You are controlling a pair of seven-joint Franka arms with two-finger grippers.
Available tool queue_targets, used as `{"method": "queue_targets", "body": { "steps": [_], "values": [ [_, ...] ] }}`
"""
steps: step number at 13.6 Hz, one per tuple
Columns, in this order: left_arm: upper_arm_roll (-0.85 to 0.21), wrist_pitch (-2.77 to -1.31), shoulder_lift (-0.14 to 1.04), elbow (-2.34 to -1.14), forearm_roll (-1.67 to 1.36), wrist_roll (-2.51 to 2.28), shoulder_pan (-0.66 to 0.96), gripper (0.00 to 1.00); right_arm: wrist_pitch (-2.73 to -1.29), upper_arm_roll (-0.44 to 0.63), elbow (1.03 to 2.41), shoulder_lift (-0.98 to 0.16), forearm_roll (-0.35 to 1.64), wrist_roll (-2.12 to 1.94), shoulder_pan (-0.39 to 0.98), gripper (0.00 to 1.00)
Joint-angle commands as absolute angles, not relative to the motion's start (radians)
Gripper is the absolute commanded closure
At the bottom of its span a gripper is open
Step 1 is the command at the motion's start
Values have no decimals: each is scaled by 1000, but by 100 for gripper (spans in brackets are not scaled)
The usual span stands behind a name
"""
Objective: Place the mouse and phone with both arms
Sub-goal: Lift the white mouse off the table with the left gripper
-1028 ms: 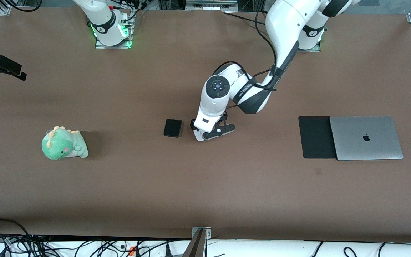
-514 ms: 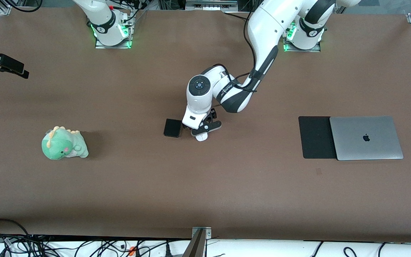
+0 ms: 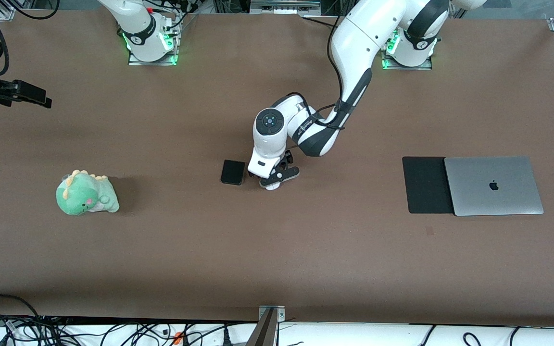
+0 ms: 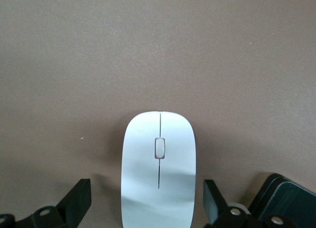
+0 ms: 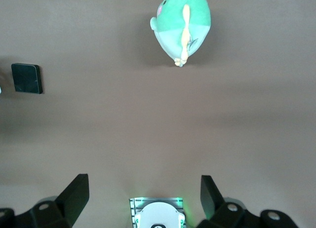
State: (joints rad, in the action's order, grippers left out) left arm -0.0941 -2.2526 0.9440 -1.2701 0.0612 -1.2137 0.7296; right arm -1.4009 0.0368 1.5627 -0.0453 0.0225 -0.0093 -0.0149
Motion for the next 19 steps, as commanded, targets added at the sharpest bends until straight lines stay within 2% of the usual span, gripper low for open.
{"method": "queue_targets", "body": {
  "steps": [1, 5, 9, 11, 16, 19],
  "values": [
    [-86, -2250, 971, -1233, 87, -1239, 744, 0, -1417, 37, 1591, -35, 31, -5, -6, 0],
    [-72, -2250, 979, -1233, 87, -1246, 758, 0, -1428, 31, 1595, -43, 34, -2, -2, 0],
    [-71, -2247, 974, -1233, 87, -1246, 756, 36, -1450, 31, 1617, -48, 75, 24, 3, 0],
    [-66, -2243, 970, -1233, 87, -1244, 755, 48, -1463, 29, 1631, -48, 94, 40, 12, 0],
    [-22, -2223, 921, -1246, 91, -1212, 732, 49, -1470, 29, 1637, -72, 124, 54, 25, 0],
    [-25, -2137, 855, -1252, 89, -1132, 635, 48, -1489, 29, 1640, -100, 163, 58, 37, 0]
  ]
}}
